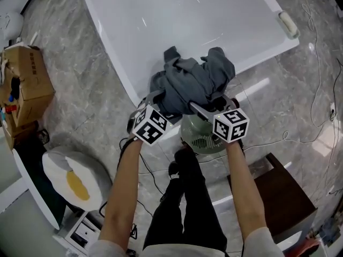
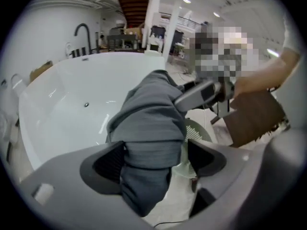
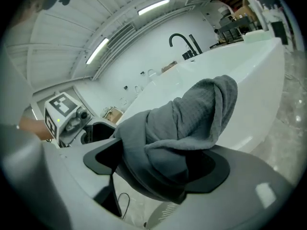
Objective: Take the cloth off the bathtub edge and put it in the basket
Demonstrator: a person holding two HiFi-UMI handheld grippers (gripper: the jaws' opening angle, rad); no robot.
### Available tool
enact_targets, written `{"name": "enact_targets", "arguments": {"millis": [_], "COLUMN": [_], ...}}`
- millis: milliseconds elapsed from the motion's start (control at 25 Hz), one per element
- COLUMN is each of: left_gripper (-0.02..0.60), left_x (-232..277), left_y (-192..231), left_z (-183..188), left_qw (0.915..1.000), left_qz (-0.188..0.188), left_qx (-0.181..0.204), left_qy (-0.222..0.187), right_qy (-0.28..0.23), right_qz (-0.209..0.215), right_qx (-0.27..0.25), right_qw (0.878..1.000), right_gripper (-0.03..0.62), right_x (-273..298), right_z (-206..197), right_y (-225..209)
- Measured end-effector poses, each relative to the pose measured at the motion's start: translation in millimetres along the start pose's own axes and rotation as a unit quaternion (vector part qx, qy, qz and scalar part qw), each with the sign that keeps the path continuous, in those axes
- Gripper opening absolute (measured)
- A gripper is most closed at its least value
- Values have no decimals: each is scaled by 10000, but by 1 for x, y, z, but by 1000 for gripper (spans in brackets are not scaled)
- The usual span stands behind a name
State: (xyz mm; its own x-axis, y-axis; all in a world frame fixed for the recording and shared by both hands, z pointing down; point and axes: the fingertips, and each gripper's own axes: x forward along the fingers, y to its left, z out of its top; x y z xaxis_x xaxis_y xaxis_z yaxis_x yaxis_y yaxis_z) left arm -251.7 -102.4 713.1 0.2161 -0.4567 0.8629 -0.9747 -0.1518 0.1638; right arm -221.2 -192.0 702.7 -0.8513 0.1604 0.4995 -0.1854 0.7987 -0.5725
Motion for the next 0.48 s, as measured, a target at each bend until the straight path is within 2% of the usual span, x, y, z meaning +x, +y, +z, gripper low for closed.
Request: {"name": "enact_targets", "arguments": {"millis": [80, 160, 240, 480], "left_gripper": [468, 390, 379, 355], "left_x": [6, 6, 4, -2], "left_y": [-7, -2, 1, -2], "left_z": [3, 9, 14, 20], "left_qw": [9997, 9996, 9988, 9955], "left_qz": [87, 287, 428, 770], "left_qx": [193, -21, -152, -252], "left_qy": [125, -12, -163, -487], "right_qy": [-57, -58, -61, -132], "right_qz": [73, 124, 152, 238], "right_qx": [114, 160, 158, 186], "right_qw": [9999, 9998, 9997, 9995], "right_gripper": [370, 309, 254, 189], "right_x": [-1, -2, -3, -9], "right_z": [-1, -2, -2, -3], "right_y": [7, 13, 19, 34]}}
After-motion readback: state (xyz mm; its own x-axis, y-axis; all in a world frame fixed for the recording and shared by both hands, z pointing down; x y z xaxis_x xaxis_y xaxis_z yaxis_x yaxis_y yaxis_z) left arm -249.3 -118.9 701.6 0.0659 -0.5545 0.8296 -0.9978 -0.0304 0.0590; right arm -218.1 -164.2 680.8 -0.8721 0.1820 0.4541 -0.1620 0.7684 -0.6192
